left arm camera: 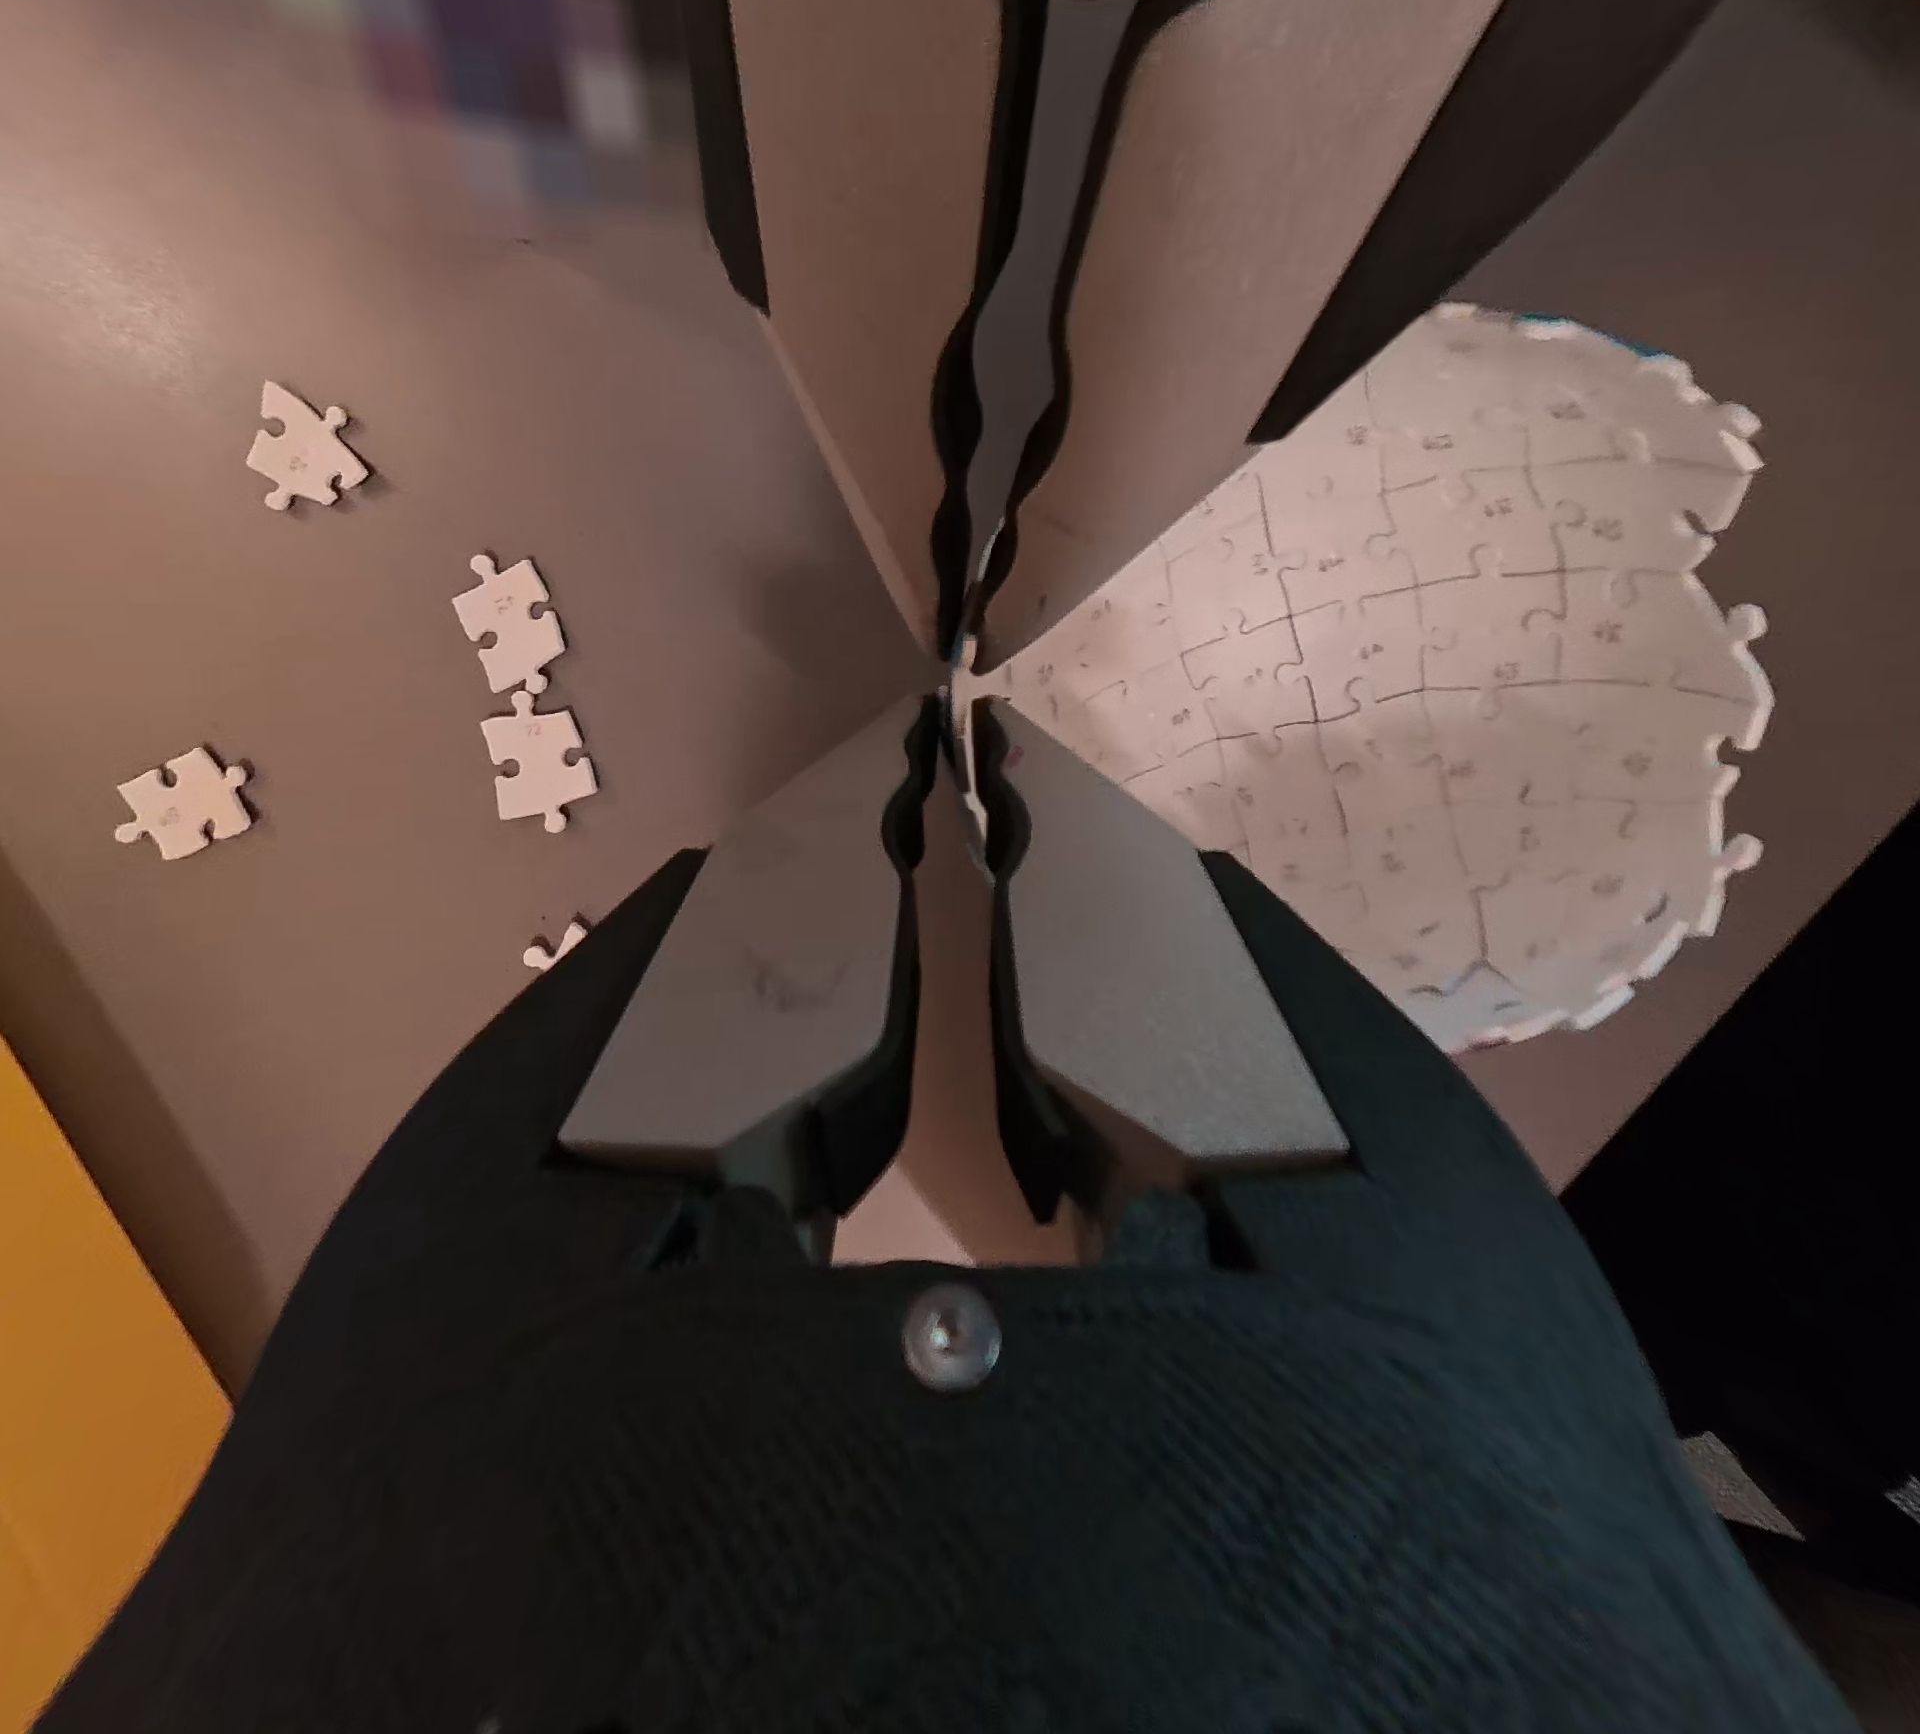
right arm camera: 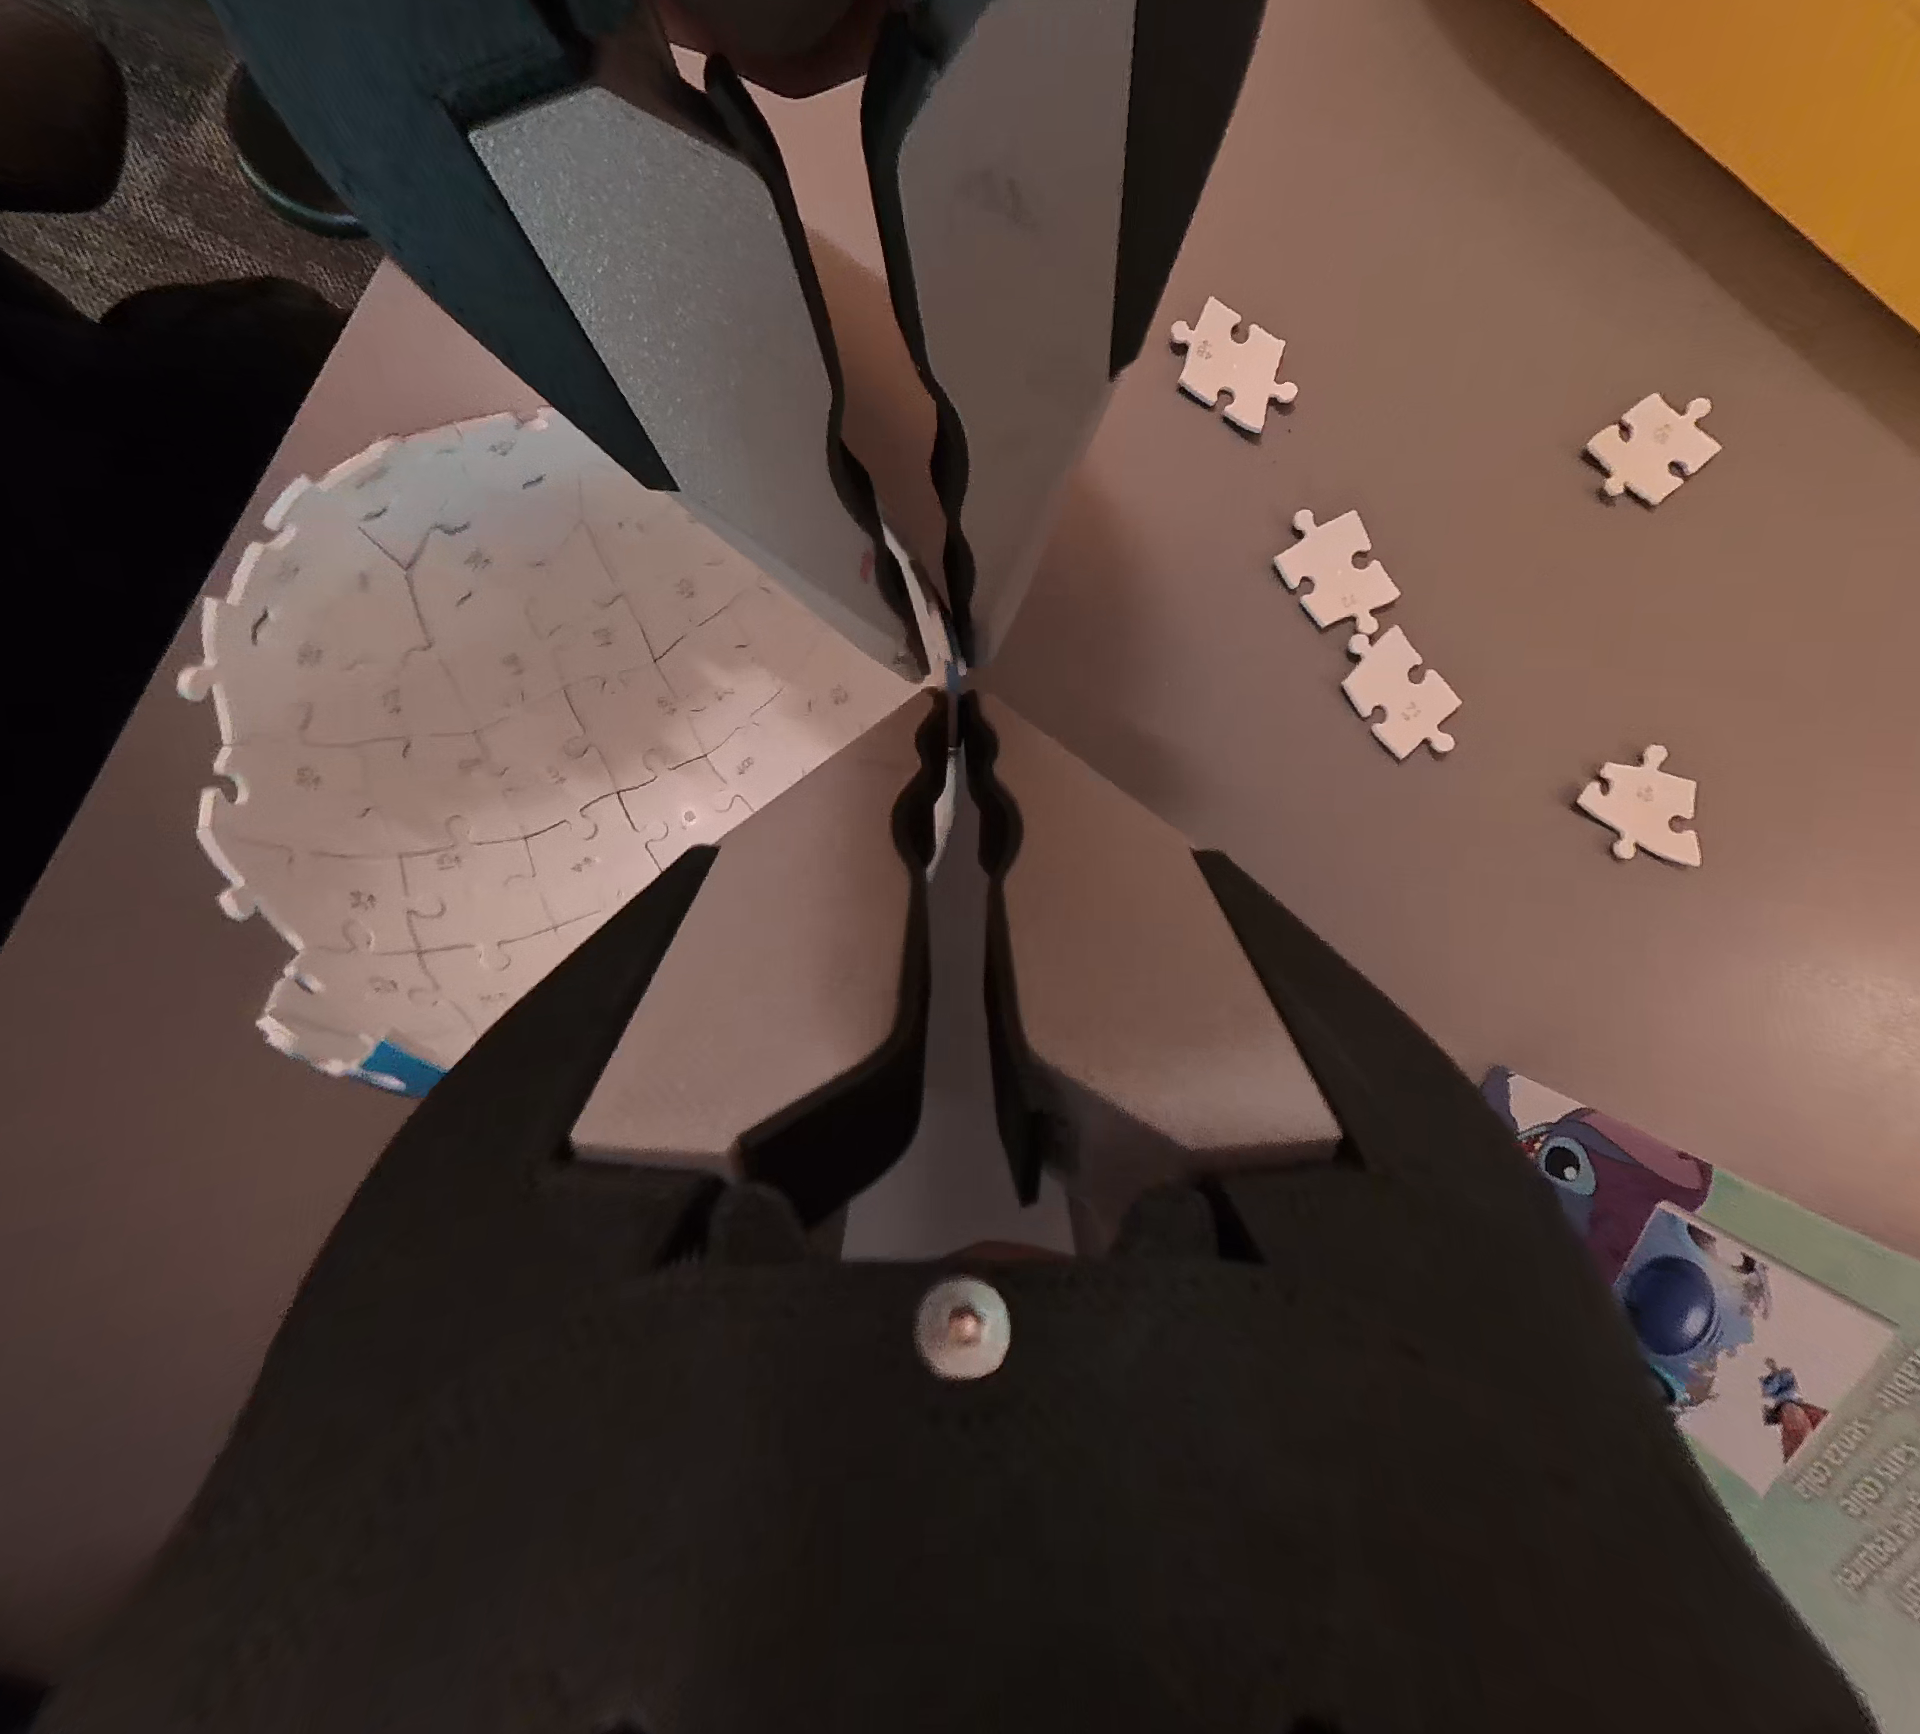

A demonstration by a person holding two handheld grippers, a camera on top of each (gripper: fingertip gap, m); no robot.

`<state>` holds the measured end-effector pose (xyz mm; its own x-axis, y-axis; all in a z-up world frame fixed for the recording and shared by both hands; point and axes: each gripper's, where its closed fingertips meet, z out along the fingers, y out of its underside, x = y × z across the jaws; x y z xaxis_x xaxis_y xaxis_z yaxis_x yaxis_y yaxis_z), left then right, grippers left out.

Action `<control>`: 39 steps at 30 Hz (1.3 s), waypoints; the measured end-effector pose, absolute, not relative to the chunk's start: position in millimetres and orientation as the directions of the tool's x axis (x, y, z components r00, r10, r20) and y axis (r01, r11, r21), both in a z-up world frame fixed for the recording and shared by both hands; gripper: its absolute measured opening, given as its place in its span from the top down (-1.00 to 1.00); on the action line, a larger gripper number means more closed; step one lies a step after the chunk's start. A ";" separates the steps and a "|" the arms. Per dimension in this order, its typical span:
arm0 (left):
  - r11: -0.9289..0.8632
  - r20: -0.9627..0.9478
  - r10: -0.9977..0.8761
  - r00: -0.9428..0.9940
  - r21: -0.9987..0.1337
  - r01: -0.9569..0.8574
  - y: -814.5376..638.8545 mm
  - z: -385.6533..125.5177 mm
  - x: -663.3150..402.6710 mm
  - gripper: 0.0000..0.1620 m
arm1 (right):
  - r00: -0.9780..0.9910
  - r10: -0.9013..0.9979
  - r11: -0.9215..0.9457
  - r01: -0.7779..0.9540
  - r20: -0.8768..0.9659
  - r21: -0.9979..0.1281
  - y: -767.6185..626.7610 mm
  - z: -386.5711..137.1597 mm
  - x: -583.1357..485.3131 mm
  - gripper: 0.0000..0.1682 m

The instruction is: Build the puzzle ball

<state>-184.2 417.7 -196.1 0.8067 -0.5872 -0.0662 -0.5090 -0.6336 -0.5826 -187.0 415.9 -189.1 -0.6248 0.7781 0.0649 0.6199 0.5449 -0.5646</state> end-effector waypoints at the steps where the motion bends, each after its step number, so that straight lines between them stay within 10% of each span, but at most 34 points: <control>1: -0.632 -0.075 -0.586 0.807 -0.582 -0.512 418.3 -195.8 -184.8 0.98 | -0.623 0.780 0.542 0.621 0.062 -0.566 416.2 -188.9 -187.1 1.00; 39: -0.660 -0.015 -0.559 0.829 -0.597 -0.456 403.3 -192.4 -192.4 0.99 | -0.667 0.744 0.528 0.565 0.025 -0.634 406.1 -199.1 -199.6 0.81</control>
<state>-192.4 403.3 -192.4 0.8293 -0.5586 -0.0149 -0.4555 -0.6605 -0.5969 -199.6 406.1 -199.1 -0.6674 0.7443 0.0248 0.5654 0.5280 -0.6337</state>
